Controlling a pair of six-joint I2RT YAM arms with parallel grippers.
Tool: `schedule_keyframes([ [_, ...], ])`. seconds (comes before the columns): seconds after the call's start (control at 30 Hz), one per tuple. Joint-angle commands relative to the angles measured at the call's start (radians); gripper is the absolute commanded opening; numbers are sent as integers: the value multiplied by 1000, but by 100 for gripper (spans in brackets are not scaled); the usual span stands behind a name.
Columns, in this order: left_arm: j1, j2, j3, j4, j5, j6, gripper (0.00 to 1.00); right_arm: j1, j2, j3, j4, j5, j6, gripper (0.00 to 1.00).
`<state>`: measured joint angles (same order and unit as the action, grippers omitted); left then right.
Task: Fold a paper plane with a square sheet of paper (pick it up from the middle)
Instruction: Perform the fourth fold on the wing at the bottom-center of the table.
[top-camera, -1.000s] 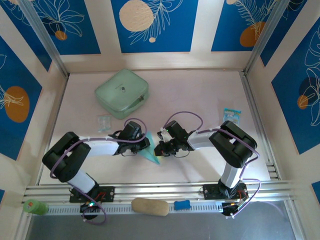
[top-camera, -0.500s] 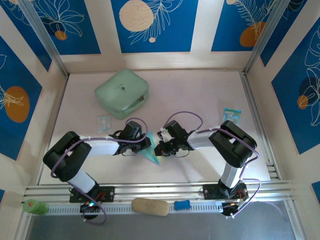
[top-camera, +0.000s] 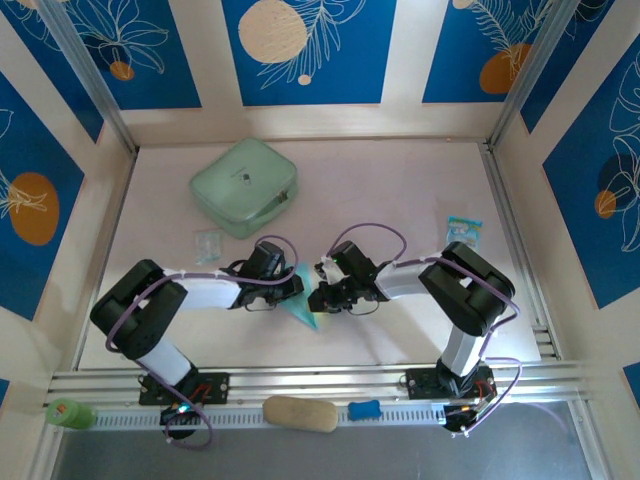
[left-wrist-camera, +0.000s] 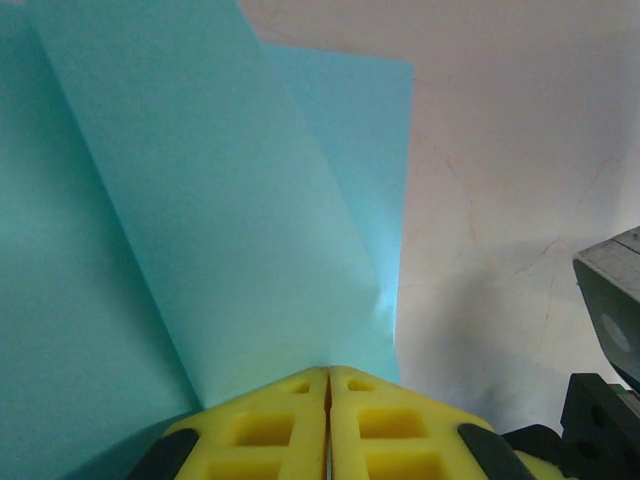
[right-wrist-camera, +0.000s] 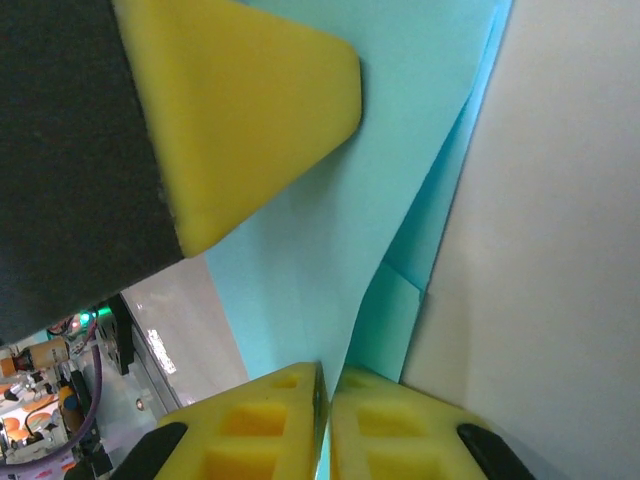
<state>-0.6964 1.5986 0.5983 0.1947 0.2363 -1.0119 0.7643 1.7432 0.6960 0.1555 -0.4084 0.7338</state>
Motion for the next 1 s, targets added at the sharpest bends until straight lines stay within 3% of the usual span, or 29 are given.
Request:
schedule_keyframes([
  [0.0, -3, 34, -14, -70, 1, 8, 8, 1, -35, -31, -54, -30, -13, 12],
  [0.53, -4, 49, -19, -82, -3, 0, 7, 6, -55, -113, -63, -108, -31, 6],
  [0.97, -4, 48, -32, -74, -12, -21, 7, 7, -90, -129, -87, -121, -41, 9],
])
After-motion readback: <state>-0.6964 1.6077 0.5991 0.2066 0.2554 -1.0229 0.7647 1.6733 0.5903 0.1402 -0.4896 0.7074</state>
